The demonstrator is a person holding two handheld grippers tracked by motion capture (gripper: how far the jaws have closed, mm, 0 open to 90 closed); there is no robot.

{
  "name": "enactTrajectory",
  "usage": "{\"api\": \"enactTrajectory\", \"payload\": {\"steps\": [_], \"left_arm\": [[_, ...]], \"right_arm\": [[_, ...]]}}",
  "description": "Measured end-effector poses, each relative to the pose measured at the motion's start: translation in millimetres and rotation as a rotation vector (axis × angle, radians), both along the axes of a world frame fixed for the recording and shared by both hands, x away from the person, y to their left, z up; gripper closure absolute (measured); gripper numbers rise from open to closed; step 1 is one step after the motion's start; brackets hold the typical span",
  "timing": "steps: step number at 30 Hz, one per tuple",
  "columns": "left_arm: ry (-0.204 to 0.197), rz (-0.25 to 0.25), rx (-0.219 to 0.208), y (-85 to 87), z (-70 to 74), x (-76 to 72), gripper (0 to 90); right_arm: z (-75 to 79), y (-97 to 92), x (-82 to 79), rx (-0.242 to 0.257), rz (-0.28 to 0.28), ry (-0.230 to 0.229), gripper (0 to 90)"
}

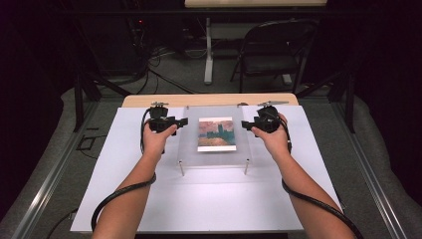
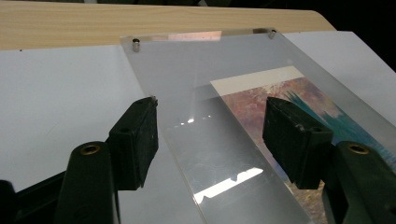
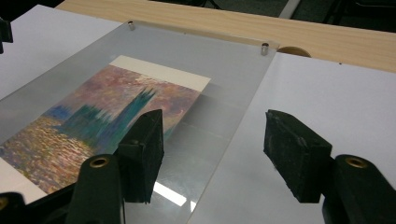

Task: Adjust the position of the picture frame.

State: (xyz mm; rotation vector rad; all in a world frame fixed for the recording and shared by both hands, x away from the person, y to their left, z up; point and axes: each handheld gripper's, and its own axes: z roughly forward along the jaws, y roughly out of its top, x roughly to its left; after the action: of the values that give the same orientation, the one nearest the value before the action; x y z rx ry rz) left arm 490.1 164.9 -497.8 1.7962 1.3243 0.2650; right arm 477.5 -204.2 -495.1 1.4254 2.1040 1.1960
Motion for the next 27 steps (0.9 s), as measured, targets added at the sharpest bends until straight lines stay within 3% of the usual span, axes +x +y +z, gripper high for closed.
{"api": "enactTrajectory", "payload": {"steps": [7, 17, 27], "left_arm": [[-0.002, 0.009, 0.002, -1.0, -5.8, 3.8, 34.6], [0.017, 0.011, 0.038, -4.3, -19.9, 9.3, 33.7], [0.031, 0.023, 0.002, -2.6, -27.7, 16.9, 33.5]], "right_arm": [[-9.3, -4.4, 4.4, 0.008, -0.012, 0.015, 37.1], [-21.8, -8.7, 10.3, 0.02, -0.037, 0.041, 36.8], [-29.9, -8.4, 16.6, 0.026, -0.061, 0.064, 36.8]]}}
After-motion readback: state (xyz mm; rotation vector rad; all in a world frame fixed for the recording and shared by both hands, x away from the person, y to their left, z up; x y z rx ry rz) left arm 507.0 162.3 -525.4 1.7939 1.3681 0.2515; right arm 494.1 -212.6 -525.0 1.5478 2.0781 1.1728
